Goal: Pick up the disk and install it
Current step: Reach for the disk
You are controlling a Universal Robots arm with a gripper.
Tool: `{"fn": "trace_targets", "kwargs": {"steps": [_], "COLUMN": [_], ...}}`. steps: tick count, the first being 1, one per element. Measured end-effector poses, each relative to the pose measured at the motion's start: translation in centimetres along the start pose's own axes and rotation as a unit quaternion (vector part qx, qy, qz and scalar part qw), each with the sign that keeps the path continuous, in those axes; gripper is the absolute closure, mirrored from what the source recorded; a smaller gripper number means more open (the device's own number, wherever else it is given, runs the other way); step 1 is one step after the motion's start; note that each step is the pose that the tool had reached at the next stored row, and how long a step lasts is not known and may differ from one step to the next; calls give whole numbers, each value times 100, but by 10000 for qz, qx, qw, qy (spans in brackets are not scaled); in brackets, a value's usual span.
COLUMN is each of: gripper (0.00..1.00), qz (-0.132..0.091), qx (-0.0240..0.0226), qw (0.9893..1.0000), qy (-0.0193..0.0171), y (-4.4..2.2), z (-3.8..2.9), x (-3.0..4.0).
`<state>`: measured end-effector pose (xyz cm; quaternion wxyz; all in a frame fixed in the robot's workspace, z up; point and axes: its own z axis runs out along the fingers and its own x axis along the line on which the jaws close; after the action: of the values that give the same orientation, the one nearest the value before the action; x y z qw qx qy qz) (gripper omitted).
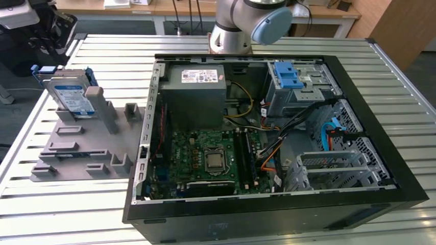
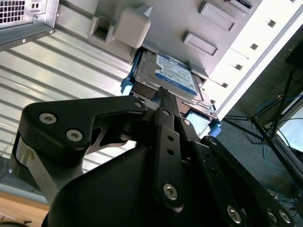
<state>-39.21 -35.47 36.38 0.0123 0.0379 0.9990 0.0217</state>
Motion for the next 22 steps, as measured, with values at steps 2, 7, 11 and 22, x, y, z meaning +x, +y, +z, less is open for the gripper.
{"fn": "trace_targets", "kwargs": {"steps": [2, 7, 11, 22], "gripper": [89, 89, 89, 89], "qz": [0, 0, 0, 0], "qx": [0, 0, 0, 1], "qw": [10000, 10000, 10000, 10000], "qy": [0, 0, 0, 12], "y": [-1, -2, 1, 29], "z": [0, 1, 2, 13], "x": [19, 69, 115, 258]}}
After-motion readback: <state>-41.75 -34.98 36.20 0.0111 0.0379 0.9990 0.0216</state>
